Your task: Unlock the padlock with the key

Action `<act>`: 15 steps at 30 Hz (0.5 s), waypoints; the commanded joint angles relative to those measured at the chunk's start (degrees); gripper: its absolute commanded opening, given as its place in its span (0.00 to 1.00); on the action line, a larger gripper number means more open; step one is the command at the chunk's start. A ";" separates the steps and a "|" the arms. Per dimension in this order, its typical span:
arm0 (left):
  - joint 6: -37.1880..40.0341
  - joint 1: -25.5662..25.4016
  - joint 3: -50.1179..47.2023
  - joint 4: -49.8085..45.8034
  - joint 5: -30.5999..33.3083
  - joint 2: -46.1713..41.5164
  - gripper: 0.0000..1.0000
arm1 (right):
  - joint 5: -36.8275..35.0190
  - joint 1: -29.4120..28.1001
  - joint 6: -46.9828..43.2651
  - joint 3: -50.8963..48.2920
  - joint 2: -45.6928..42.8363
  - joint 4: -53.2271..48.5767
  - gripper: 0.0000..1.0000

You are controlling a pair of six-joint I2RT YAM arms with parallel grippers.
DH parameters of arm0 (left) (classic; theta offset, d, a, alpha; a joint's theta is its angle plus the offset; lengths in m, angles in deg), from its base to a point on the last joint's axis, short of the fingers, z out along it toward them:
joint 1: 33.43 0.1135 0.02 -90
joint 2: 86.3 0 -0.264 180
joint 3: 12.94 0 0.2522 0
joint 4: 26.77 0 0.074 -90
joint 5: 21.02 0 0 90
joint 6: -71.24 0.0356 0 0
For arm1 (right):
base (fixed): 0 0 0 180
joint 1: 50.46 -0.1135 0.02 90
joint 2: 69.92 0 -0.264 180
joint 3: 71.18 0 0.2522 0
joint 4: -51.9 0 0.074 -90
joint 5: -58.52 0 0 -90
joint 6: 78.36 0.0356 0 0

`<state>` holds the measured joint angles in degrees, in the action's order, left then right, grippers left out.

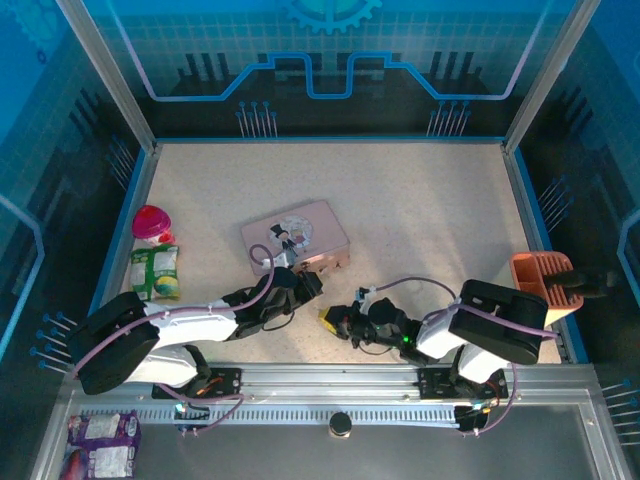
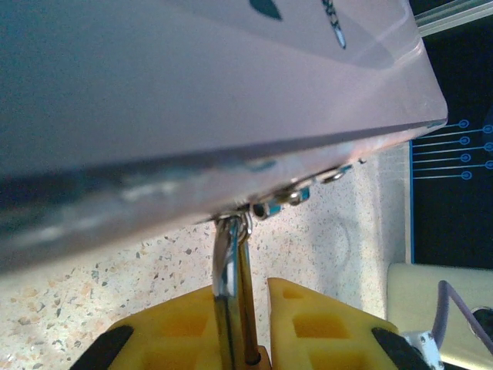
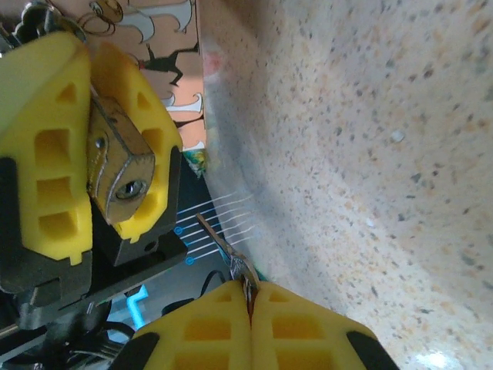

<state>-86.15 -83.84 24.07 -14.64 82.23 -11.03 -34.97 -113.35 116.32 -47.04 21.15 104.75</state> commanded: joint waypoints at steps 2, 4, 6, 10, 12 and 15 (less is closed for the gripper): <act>0.60 0.05 -0.06 8.00 0.96 -3.01 0.10 | -3.81 -0.73 2.72 -1.80 3.78 11.32 0.00; 0.94 0.05 -0.15 7.92 1.07 -3.19 0.09 | -3.60 -0.65 2.54 -2.02 5.21 14.48 0.00; 0.93 0.03 -0.34 7.84 1.22 -3.37 0.10 | -3.08 -0.65 2.89 -1.54 5.96 14.94 0.00; 1.24 0.05 -0.66 8.04 1.39 -3.54 0.10 | -2.91 -0.60 2.91 -1.61 5.73 14.95 0.00; 1.35 0.05 -0.96 8.23 1.42 -3.63 0.10 | -3.27 -0.50 2.98 -2.23 5.05 14.95 0.00; 1.24 0.08 -1.51 9.79 1.19 -3.34 0.10 | -3.12 -0.20 3.13 -2.90 4.19 14.92 0.00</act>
<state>-85.83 -83.84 22.87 -13.81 82.63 -12.13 -36.89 -113.51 118.83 -48.90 26.46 117.18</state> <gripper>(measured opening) 0.151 0.064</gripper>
